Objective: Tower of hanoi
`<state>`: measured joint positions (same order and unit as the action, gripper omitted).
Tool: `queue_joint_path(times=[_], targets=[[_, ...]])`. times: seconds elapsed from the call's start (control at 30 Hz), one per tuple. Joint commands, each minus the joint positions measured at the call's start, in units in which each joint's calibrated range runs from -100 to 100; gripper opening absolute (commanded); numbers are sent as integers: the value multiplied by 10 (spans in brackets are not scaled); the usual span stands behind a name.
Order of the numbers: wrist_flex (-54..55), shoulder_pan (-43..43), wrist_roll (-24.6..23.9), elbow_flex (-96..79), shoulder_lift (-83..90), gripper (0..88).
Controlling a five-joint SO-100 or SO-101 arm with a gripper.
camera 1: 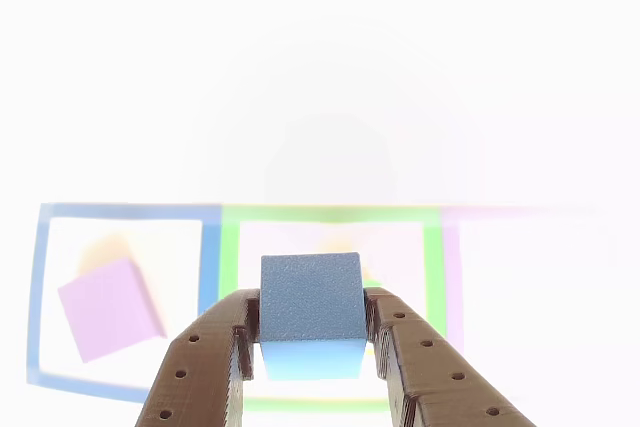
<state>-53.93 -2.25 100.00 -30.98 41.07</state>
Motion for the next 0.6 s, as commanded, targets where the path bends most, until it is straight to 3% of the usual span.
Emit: queue_joint_path(times=[0.0, 0.23, 0.57], targets=[[-202, -28, 0, 204, 14, 25], [-339, -82, 0, 332, 12, 23], [-357, -147, 0, 349, 13, 24]])
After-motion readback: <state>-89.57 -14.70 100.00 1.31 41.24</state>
